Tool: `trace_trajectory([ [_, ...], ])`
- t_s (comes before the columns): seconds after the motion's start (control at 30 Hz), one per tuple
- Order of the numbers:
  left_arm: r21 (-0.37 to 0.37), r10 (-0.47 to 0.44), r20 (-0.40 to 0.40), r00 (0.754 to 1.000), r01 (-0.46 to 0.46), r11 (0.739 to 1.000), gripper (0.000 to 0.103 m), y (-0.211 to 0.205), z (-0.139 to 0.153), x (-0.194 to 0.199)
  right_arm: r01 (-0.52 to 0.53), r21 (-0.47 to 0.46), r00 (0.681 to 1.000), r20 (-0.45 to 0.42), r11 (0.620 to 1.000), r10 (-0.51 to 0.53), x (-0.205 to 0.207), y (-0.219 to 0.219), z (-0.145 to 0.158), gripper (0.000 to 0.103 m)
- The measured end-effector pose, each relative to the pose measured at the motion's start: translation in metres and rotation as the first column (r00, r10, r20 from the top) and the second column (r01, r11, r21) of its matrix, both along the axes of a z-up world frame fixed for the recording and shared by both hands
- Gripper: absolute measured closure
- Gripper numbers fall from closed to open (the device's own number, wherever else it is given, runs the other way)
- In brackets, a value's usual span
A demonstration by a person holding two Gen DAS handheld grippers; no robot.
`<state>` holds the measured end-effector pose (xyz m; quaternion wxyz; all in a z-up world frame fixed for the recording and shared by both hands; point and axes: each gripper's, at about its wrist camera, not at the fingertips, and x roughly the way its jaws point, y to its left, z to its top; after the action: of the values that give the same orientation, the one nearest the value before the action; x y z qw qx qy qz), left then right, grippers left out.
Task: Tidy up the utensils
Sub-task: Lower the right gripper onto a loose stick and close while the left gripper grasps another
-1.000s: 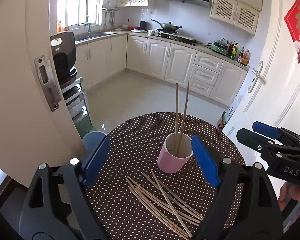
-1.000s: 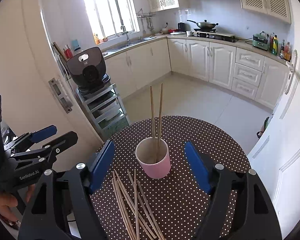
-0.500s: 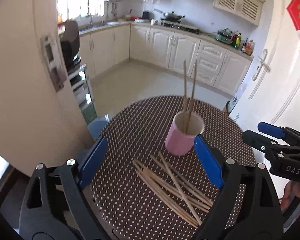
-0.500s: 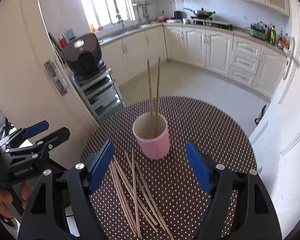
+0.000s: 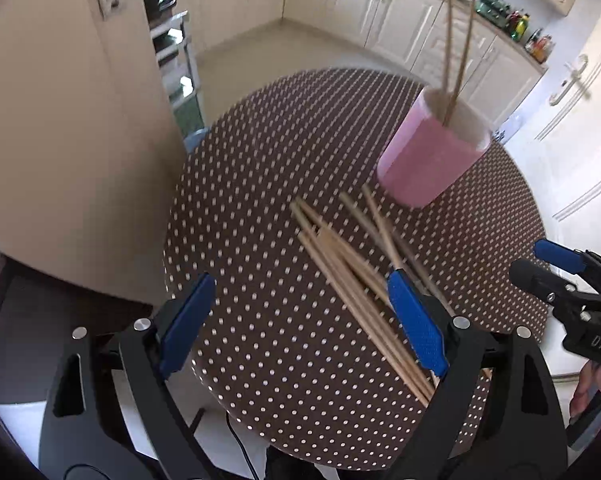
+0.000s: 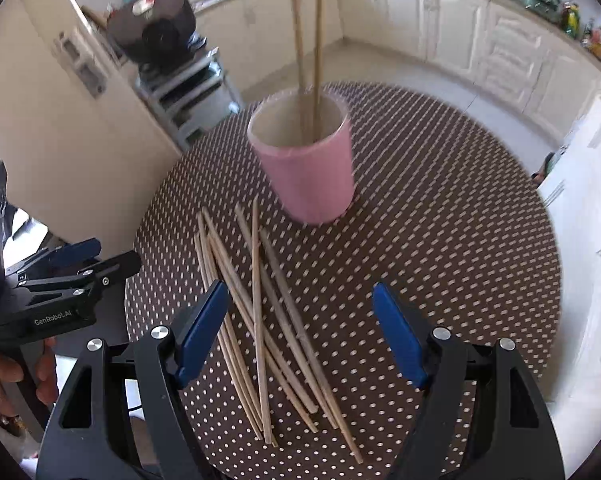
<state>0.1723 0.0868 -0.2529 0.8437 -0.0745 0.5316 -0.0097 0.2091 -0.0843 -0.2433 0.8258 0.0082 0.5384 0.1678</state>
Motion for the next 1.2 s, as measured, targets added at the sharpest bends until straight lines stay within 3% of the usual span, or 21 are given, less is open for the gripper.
trace_trajectory([
  [0.27,-0.048,0.021,-0.06,0.998,-0.024,0.999,0.017,0.0,-0.018,0.0,-0.104,0.035,0.984,-0.142,0.994,0.108,0.021,0.036,-0.042,0.07],
  [0.47,-0.068,0.054,-0.098,0.994,-0.061,0.996,0.017,0.004,-0.028,0.0,-0.16,0.043,0.964,-0.209,0.986,0.166,0.034,0.06,-0.067,0.086],
  [0.77,-0.073,0.09,-0.152,0.984,-0.102,0.992,0.017,0.014,-0.042,0.0,-0.223,-0.005,0.941,-0.263,0.975,0.214,0.043,0.077,-0.088,0.096],
  [0.97,-0.074,0.072,-0.176,0.982,-0.086,0.994,0.017,0.005,-0.053,0.01,-0.223,0.027,0.942,-0.252,0.974,0.222,0.042,0.066,-0.089,0.098],
  [1.1,-0.069,0.063,-0.218,0.974,-0.08,0.994,0.027,-0.003,-0.065,0.024,-0.212,0.065,0.945,-0.24,0.975,0.222,0.042,0.047,-0.075,0.098],
  [1.2,-0.055,0.062,-0.252,0.966,-0.079,0.995,0.03,-0.007,-0.074,0.031,-0.192,0.098,0.948,-0.239,0.977,0.21,0.044,0.032,-0.067,0.098],
])
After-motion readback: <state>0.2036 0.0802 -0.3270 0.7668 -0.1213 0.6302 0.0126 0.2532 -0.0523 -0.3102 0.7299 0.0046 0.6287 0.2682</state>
